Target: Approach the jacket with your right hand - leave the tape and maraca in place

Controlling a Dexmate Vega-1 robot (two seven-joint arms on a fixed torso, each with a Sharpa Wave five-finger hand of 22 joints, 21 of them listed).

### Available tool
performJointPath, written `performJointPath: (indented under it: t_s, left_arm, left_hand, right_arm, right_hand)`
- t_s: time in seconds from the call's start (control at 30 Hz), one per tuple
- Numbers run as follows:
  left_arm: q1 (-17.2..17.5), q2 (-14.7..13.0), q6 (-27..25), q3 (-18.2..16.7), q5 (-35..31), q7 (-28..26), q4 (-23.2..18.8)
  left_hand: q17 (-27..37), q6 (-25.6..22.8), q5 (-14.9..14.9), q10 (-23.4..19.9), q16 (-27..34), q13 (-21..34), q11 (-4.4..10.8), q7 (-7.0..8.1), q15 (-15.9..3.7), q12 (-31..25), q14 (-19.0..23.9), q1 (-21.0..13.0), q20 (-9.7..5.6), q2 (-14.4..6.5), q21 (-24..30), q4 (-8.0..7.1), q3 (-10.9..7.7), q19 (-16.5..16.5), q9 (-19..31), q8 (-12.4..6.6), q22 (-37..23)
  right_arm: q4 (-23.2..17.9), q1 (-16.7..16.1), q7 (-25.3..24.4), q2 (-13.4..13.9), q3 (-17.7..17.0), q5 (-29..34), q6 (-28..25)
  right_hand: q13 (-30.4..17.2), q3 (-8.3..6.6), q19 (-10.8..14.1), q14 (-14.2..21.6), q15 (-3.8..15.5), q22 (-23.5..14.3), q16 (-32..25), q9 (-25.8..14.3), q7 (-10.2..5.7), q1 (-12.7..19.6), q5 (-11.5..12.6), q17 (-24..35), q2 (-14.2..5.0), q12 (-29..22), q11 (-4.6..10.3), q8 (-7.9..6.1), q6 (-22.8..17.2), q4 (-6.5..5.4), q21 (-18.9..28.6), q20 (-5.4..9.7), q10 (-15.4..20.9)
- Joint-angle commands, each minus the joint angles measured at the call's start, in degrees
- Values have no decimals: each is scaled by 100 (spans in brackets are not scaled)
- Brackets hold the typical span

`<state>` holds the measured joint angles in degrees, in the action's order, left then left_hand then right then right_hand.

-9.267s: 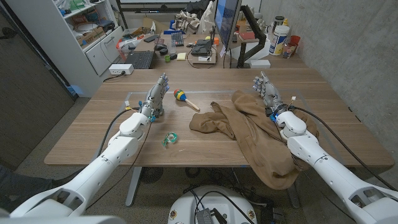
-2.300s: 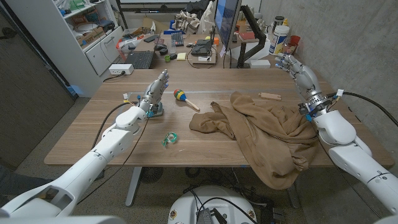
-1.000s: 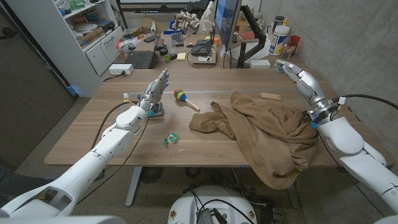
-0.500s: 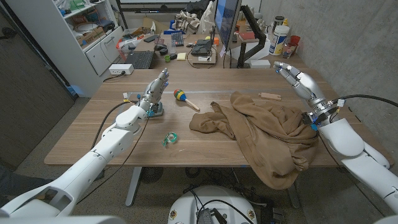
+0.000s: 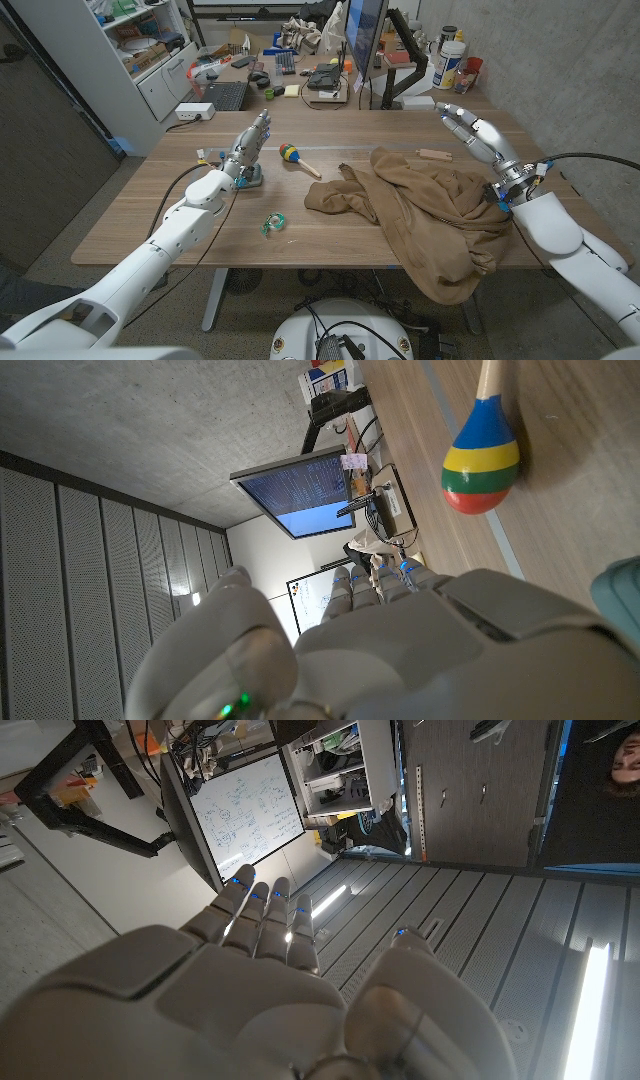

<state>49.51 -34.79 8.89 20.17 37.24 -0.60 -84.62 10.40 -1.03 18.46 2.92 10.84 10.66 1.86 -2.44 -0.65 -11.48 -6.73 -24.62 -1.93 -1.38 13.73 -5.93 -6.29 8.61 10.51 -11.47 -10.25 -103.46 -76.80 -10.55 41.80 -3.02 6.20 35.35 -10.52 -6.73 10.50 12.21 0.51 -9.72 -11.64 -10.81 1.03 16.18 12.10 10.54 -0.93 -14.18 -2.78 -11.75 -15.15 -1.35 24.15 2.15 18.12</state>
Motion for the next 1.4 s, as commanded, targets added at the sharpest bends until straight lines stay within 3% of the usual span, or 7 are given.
performJointPath:
  t_s: [0.03,0.9,1.0,1.4]
  left_arm:
    - [0,7,63,-21,42,67,74]
    - [-19,-7,93,-39,92,159,83]
    - [-14,-7,94,-37,90,157,85]
    - [2,-5,46,4,67,139,75]
  left_hand:
    - [14,42,38,41,-18,16,-20,-15,18,-9,-45,-20,-362,-20,-13,11,9,2,19,17,-16]
    - [17,57,37,61,-22,17,-30,-20,54,-4,-76,-20,-234,-36,-67,8,41,69,20,21,-20]
    - [17,57,37,64,-22,18,-29,-25,60,-4,-79,-19,-226,-38,-72,7,46,74,20,21,-20]
    - [18,43,36,63,-19,18,-27,-27,63,-6,-81,-20,-213,-47,-84,6,61,77,21,15,-22]
  right_arm:
    - [-231,-129,-268,19,-64,817,-193]
    - [-596,-328,-579,331,84,1925,-714]
    - [-646,-362,-783,366,106,2351,-839]
    - [-706,-432,-1195,527,212,2843,-1112]
  right_hand:
    - [-29,25,33,43,24,-34,13,-8,-18,-11,52,12,35,15,11,6,-73,2,-23,-13,65]
    - [-28,56,75,77,104,-37,26,-9,-80,-31,81,7,43,13,85,-3,-145,9,-98,49,140]
    - [-28,57,77,89,108,-37,22,-9,-84,-32,83,7,44,12,84,-1,-144,10,-103,50,147]
    - [-28,63,104,111,128,-38,23,-9,-126,-33,98,6,36,6,103,-9,-186,13,-127,60,190]
